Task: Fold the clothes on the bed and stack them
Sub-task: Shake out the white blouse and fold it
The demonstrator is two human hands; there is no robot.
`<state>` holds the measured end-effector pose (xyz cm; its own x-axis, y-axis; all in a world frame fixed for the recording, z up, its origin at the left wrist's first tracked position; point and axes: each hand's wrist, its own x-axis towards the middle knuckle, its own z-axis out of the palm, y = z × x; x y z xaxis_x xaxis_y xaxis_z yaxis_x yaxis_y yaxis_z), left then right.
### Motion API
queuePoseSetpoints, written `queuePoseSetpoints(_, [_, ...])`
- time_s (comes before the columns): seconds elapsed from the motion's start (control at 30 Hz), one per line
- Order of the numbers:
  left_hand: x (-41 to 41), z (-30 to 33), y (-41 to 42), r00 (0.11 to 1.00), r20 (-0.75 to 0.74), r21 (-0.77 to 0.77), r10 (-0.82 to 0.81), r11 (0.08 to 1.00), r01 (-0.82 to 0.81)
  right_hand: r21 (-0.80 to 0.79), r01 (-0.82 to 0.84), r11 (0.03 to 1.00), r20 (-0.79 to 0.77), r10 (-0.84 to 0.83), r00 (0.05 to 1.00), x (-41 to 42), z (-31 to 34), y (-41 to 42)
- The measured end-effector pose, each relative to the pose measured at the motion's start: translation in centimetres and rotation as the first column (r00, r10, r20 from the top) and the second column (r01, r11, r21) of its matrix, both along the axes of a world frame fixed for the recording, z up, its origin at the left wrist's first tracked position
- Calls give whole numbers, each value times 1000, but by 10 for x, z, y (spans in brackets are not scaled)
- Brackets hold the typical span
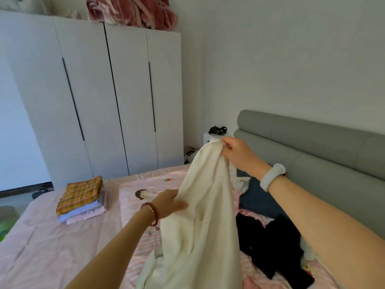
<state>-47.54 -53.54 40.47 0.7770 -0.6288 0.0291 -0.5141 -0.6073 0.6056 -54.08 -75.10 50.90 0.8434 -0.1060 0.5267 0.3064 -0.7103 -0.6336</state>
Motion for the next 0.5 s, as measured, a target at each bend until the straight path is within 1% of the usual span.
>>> queuePoseSetpoints(0.03, [6,-7,6,998,-16,2,59,998,-59,-22,68,997,-21,-68,997,-2,0,-8])
queuePoseSetpoints(0.07, [11,-8,14,994,-27,-7,102,995,-102,-86,121,989,-82,-128,988,-4,-3,-18])
queuePoseSetpoints(0.1, [15,-5,20,993,-23,-20,118,993,-118,-192,131,973,-203,-170,964,-8,-9,-28])
queuePoseSetpoints(0.13, [17,3,25,993,-8,-40,120,992,-120,-278,76,958,-356,-176,918,-11,-16,-35])
queuePoseSetpoints(0.17, [18,14,26,994,21,-65,112,992,-110,-313,-12,950,-486,-149,861,-16,-21,-35])
queuePoseSetpoints(0.2, [17,26,24,994,59,-96,95,991,-89,-269,-95,959,-568,-78,820,-17,-26,-32])
queuePoseSetpoints(0.23, [16,38,20,993,100,-122,69,991,-56,-163,-165,973,-597,36,802,-18,-29,-23])
queuePoseSetpoints(0.27, [13,50,13,990,139,-130,35,991,-17,-57,-206,977,-584,134,801,-17,-30,-11])
queuePoseSetpoints(0.3, [9,61,5,984,179,-130,-2,991,26,10,-250,968,-547,215,809,-14,-30,2])
queuePoseSetpoints(0.33, [6,69,-1,976,216,-140,-29,988,61,24,-265,964,-508,240,827,-10,-31,14])
queuePoseSetpoints(0.37, [3,76,-6,969,246,-168,-32,983,75,2,-281,960,-450,252,857,-6,-32,24])
queuePoseSetpoints(0.43, [2,85,-6,963,269,-257,24,965,48,-73,-245,967,-346,206,915,-5,-31,39])
queuePoseSetpoints(0.5, [4,80,4,976,210,-303,55,953,12,-47,-187,981,-239,171,956,-6,-27,40])
